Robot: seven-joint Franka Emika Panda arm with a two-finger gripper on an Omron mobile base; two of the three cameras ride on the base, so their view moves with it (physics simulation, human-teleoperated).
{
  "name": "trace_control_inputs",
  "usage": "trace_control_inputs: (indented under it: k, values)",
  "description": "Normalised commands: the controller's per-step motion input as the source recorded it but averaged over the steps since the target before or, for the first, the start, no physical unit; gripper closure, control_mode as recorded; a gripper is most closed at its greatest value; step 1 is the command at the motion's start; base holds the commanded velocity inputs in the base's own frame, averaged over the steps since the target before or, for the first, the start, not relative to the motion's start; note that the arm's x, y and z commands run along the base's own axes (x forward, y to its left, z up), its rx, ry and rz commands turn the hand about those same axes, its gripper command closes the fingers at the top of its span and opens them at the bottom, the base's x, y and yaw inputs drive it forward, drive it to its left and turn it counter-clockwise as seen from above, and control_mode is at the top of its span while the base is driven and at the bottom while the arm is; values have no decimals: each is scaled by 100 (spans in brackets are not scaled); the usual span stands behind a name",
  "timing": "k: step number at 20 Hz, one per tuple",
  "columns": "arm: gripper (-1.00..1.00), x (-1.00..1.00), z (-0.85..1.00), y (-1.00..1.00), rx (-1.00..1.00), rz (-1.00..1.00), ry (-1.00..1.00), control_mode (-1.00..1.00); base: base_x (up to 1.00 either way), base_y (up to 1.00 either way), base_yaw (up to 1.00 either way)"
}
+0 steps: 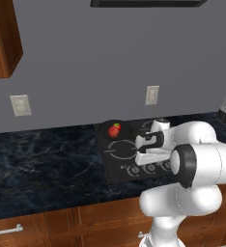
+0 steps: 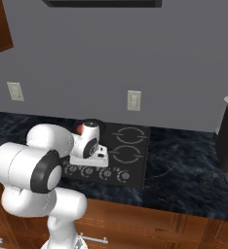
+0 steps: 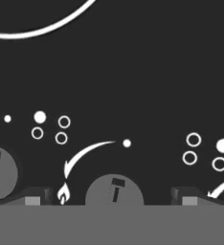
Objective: Place the pan on the rear left burner on the stove. Then place the tomato and the onion in the pan and turn on the rear left burner.
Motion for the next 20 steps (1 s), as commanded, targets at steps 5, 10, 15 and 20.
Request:
trace_control_inputs:
  k: [5, 10, 15, 20]
  values:
    - [-100, -20, 2, 8, 0, 0, 0, -100, 0, 0, 0]
    - [-100, 6, -2, 11, 0, 0, 0, -100, 0, 0, 0]
    - [-100, 14, 0, 4, 0, 0, 0, -100, 0, 0, 0]
    - [-100, 1, 0, 0, 0, 0, 0, -100, 0, 0, 0]
